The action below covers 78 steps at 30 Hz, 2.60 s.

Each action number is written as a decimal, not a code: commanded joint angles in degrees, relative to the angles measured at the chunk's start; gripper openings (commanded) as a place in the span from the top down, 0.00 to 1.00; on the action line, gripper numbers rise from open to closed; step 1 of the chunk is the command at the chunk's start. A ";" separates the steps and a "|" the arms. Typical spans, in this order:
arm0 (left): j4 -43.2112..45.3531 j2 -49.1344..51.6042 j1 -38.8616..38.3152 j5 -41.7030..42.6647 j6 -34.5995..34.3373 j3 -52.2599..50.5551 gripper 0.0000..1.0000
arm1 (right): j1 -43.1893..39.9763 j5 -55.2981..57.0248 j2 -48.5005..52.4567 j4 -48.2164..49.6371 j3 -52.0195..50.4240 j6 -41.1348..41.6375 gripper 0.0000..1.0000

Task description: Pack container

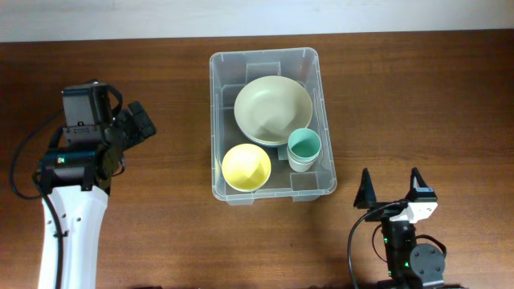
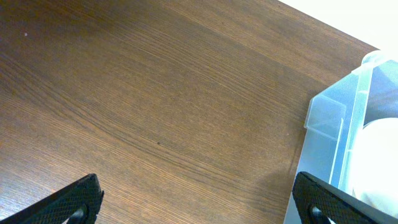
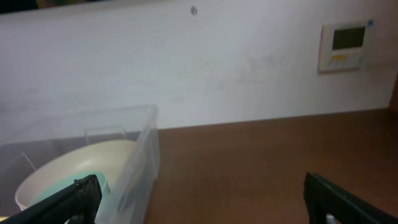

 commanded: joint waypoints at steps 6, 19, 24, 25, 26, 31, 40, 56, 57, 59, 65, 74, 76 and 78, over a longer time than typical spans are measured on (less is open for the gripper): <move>0.11 -0.33 0.24 -0.44 -0.37 0.98 0.00 | -0.33 1.27 -0.66 -2.40 -0.98 0.20 0.01; 0.09 -0.33 0.24 -0.44 -0.37 0.98 0.00 | -0.33 2.27 -0.63 -6.95 -0.98 0.24 0.01; 0.09 -0.33 0.24 -0.44 -0.37 0.98 0.00 | -0.33 2.25 -0.52 -6.91 -0.98 0.24 0.01; 0.09 -0.33 0.24 -0.44 -0.37 0.98 0.00 | -0.33 2.27 -0.52 -6.91 -0.98 0.24 0.01; 0.09 -0.33 0.24 -0.44 -0.37 0.98 0.00 | -0.33 2.27 -0.52 -6.91 -0.98 0.24 0.01; 0.09 -0.33 0.24 -0.44 -0.37 0.98 0.00 | -0.33 2.27 -0.52 -6.91 -0.98 0.24 0.01; 0.09 -0.33 0.24 -0.44 -0.37 0.98 0.01 | -0.33 2.27 -0.52 -6.91 -0.98 0.24 0.01; 0.13 -0.26 0.17 0.72 -0.37 0.96 0.00 | -0.33 2.25 -0.52 -6.91 -0.98 0.24 0.01; 0.13 -1.03 0.17 1.25 -0.39 0.96 0.00 | -0.33 2.27 -0.52 -6.91 -0.98 0.24 0.01; 0.13 -3.23 0.04 1.77 -0.37 0.90 0.01 | -0.33 2.27 -0.52 -6.91 -0.98 0.24 0.01; -2.21 -16.02 -1.05 1.73 -0.35 0.59 0.00 | -0.33 2.27 -0.52 -6.91 -0.98 0.24 0.01; -17.05 -43.56 -1.11 1.70 -0.35 0.55 0.01 | -0.33 2.25 -0.52 -6.91 -0.98 0.24 0.01; -20.44 -49.22 -1.11 1.70 -0.35 0.50 0.00 | -0.33 2.27 -0.52 -6.91 -0.98 0.24 0.01; -24.00 -54.01 -1.20 1.70 -0.35 0.50 0.00 | -0.33 2.27 -0.52 -6.93 -0.98 0.24 0.01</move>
